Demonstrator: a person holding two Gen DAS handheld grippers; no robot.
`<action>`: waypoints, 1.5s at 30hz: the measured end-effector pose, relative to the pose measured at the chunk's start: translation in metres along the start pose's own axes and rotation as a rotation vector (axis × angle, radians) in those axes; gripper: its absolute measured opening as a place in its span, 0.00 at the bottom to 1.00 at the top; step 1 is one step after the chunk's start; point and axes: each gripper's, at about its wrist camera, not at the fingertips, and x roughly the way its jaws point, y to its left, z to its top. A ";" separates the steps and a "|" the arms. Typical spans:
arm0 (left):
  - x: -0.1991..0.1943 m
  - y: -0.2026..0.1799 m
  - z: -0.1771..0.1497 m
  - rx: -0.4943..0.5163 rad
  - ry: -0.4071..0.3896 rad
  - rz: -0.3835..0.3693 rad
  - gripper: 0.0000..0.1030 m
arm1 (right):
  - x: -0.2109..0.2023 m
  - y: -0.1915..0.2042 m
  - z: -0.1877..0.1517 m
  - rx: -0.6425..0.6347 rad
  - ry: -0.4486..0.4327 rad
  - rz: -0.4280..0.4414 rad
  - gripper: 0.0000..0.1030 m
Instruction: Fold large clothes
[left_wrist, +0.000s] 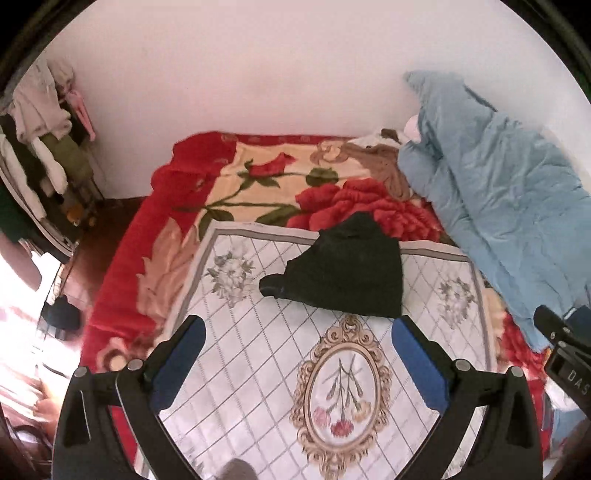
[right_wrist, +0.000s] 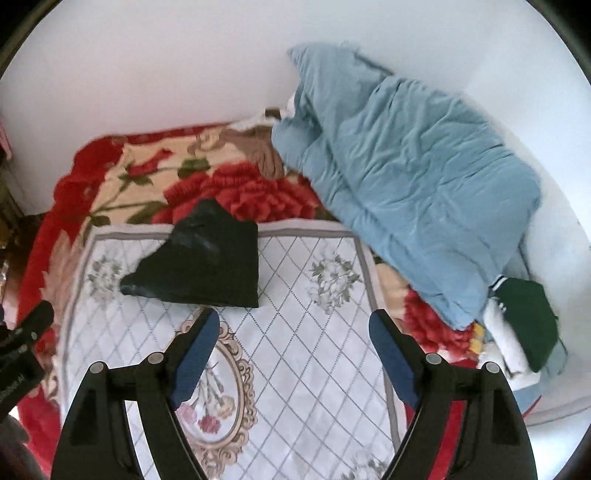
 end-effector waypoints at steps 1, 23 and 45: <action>-0.017 0.000 0.000 0.004 -0.003 -0.002 1.00 | -0.020 -0.004 -0.001 0.003 -0.013 -0.009 0.82; -0.227 0.004 -0.025 0.037 -0.146 -0.022 1.00 | -0.296 -0.057 -0.046 0.015 -0.179 0.034 0.82; -0.263 0.009 -0.041 0.030 -0.215 -0.035 1.00 | -0.328 -0.062 -0.052 -0.006 -0.204 0.078 0.88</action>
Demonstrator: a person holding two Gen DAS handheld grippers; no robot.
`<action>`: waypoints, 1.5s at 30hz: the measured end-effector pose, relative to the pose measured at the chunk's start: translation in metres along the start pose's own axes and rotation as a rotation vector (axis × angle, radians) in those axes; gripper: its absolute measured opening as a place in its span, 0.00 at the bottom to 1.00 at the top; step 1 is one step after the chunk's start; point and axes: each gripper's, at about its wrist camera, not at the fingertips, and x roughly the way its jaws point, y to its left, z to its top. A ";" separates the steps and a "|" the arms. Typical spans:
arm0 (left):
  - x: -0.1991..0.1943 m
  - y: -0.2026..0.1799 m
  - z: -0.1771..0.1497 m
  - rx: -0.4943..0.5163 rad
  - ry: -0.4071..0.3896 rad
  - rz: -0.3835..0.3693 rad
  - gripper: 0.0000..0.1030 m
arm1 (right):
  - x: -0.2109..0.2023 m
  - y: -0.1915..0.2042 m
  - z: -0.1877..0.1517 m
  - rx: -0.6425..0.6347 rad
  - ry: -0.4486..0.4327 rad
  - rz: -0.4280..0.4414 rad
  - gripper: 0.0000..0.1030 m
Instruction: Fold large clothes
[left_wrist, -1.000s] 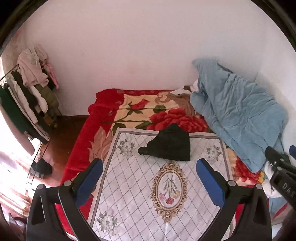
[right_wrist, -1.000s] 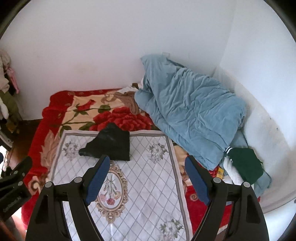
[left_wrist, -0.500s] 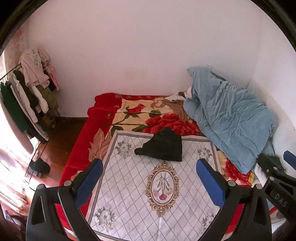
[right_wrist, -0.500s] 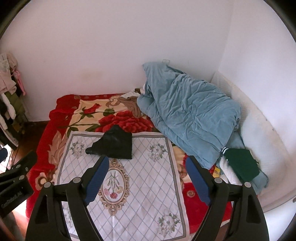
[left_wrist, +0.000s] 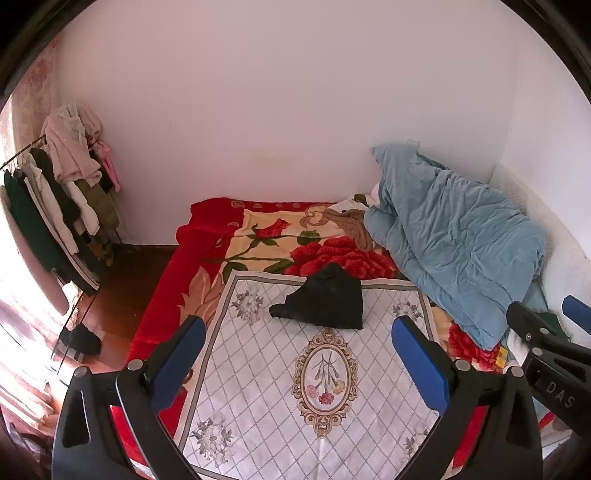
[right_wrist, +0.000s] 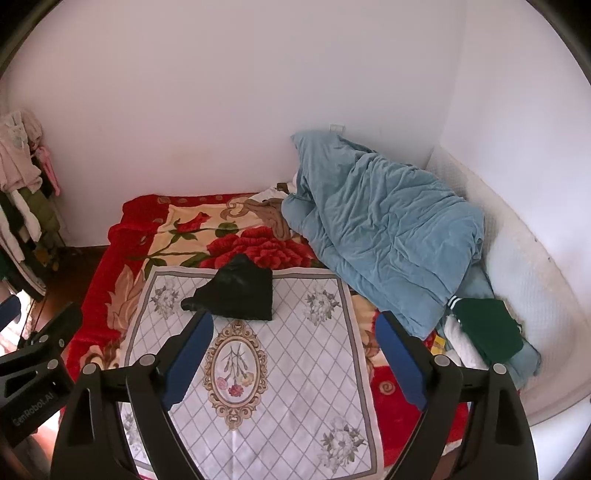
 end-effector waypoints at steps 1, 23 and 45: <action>0.000 0.000 0.000 0.001 -0.001 0.001 1.00 | 0.001 0.001 0.000 0.001 0.000 0.000 0.88; -0.007 0.000 0.005 0.001 -0.012 0.000 1.00 | -0.005 0.007 0.007 -0.001 -0.004 0.014 0.89; -0.009 0.000 0.007 -0.004 -0.007 0.000 1.00 | -0.011 0.007 0.008 0.000 0.000 0.018 0.89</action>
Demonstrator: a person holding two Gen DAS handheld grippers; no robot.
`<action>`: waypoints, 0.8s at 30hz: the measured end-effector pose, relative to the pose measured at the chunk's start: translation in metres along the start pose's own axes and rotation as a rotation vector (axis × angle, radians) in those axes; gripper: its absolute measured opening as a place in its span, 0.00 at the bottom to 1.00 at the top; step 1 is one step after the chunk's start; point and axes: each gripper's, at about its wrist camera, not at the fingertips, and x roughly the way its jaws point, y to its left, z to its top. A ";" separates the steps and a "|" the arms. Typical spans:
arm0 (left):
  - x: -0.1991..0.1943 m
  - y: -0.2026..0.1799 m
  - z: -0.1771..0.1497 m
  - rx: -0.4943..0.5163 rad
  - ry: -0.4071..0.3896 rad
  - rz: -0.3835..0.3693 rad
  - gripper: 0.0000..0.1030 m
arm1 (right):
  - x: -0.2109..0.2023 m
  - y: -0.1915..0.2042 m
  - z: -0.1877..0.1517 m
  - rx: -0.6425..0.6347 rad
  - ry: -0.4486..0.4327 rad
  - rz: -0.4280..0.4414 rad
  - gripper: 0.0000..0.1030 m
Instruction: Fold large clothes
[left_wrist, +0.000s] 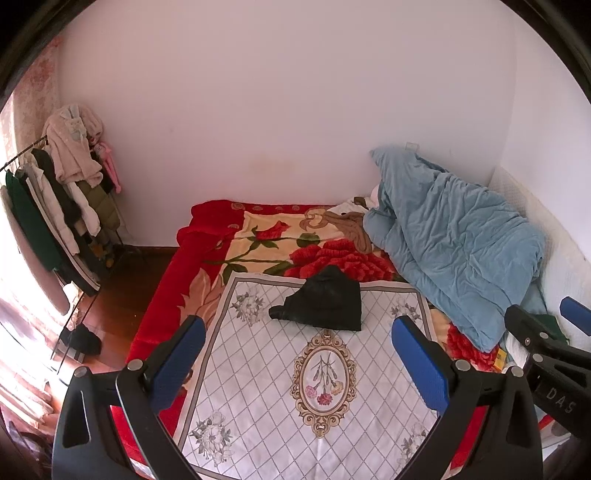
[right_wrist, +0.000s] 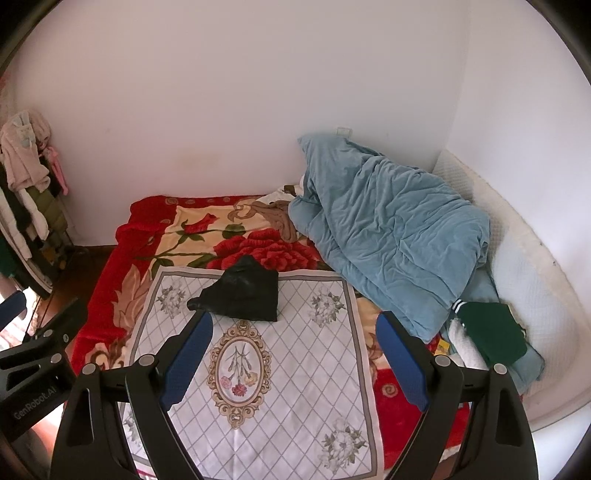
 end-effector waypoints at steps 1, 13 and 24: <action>0.000 0.000 0.000 -0.001 0.002 0.001 1.00 | 0.000 -0.001 0.000 0.003 0.001 0.002 0.89; 0.000 -0.001 -0.001 -0.001 0.001 0.001 1.00 | -0.006 -0.003 -0.007 0.011 0.000 -0.003 0.89; -0.001 -0.001 -0.002 0.000 0.001 -0.002 1.00 | -0.006 -0.002 -0.006 0.013 -0.005 -0.003 0.89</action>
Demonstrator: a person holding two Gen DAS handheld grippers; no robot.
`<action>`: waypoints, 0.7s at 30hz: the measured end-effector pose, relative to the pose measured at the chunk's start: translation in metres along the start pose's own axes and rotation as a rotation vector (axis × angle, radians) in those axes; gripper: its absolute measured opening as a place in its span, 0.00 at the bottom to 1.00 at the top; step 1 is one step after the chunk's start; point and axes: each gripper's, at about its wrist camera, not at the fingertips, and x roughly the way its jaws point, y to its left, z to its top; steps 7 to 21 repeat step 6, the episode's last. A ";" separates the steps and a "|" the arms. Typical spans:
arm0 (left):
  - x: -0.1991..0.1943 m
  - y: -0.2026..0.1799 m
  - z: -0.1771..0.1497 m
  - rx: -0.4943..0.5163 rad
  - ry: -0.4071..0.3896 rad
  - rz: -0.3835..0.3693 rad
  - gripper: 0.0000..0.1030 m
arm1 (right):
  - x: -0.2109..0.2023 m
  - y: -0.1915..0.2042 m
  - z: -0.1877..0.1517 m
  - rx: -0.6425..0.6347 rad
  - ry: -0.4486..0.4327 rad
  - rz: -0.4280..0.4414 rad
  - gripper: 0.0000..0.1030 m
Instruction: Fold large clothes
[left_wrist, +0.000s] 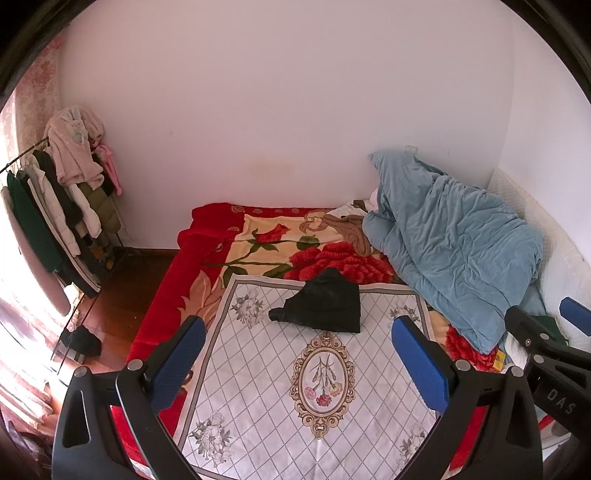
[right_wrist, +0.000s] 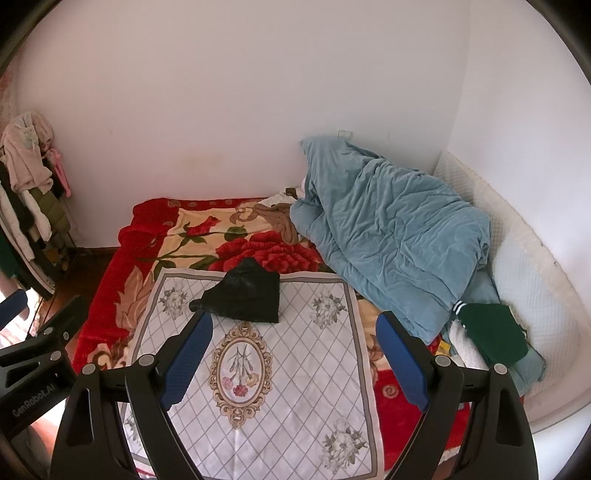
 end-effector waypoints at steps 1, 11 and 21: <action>0.000 0.000 0.000 -0.001 -0.001 0.000 1.00 | -0.002 -0.001 -0.002 0.002 0.000 -0.001 0.89; -0.001 -0.001 0.002 0.004 0.002 0.000 1.00 | -0.003 -0.002 -0.003 0.004 0.001 -0.001 0.89; -0.001 -0.001 0.002 0.004 0.002 0.000 1.00 | -0.003 -0.002 -0.003 0.004 0.001 -0.001 0.89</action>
